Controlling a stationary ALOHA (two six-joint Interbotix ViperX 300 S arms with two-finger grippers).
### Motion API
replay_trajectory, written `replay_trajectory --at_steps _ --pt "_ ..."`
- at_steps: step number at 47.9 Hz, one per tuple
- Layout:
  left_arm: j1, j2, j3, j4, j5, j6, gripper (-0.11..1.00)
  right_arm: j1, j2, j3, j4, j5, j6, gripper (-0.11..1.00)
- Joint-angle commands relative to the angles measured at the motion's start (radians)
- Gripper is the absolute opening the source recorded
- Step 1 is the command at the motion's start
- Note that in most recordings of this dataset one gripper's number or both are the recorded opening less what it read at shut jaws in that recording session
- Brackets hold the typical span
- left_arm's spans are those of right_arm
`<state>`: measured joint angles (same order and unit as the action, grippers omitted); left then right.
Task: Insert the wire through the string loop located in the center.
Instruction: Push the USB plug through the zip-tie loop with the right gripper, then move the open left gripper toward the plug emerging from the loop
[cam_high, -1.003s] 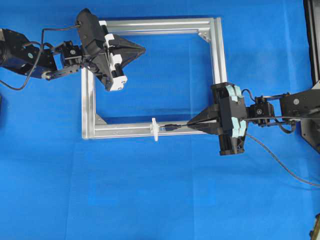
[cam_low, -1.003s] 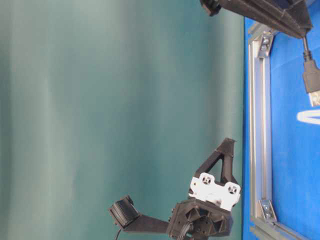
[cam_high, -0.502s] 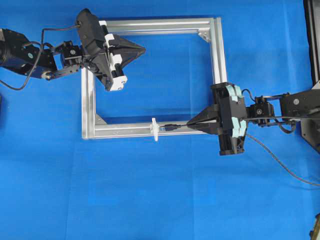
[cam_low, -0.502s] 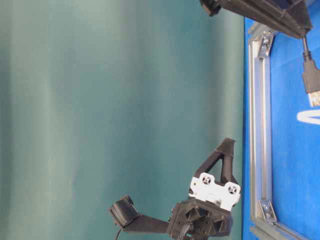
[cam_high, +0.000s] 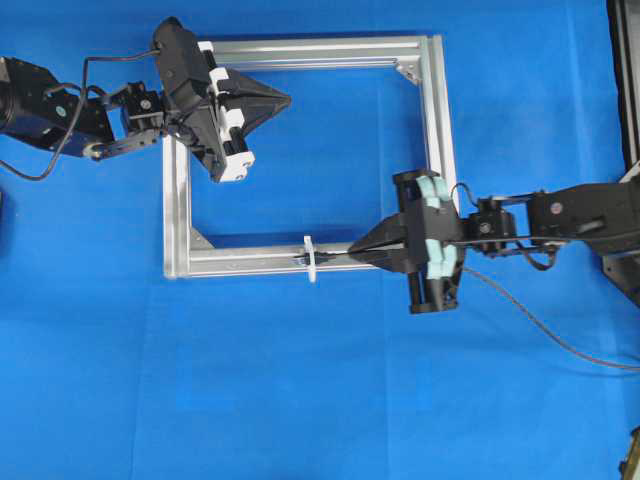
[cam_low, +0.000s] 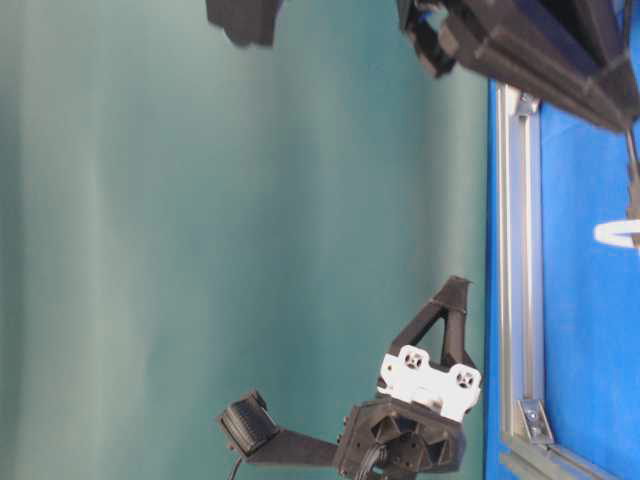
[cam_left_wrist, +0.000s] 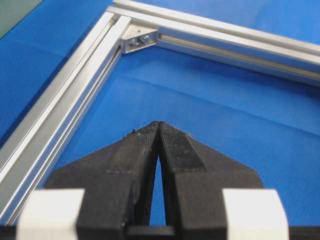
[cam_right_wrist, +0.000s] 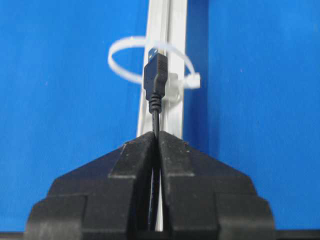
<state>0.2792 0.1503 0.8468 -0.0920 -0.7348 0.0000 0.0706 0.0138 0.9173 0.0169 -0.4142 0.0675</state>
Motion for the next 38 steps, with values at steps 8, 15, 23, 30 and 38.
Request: replay_trajectory --at_steps 8,15,23,30,38 --pt "0.000 -0.037 -0.002 0.003 -0.005 0.005 0.00 -0.002 0.040 -0.086 0.003 -0.014 0.000 -0.02" --pt "0.000 -0.038 0.002 0.003 -0.005 0.006 0.00 -0.002 0.061 -0.118 0.003 -0.012 0.000 -0.02" --pt "0.000 -0.037 0.002 0.003 -0.005 0.006 0.00 -0.002 0.074 -0.132 0.003 -0.012 0.000 -0.02" --pt "0.000 -0.038 0.002 0.003 -0.005 0.006 0.00 -0.002 0.075 -0.130 0.003 -0.012 0.000 -0.02" --pt "0.000 -0.038 0.002 0.003 -0.005 0.005 0.00 0.000 0.075 -0.129 0.003 -0.014 0.000 -0.02"
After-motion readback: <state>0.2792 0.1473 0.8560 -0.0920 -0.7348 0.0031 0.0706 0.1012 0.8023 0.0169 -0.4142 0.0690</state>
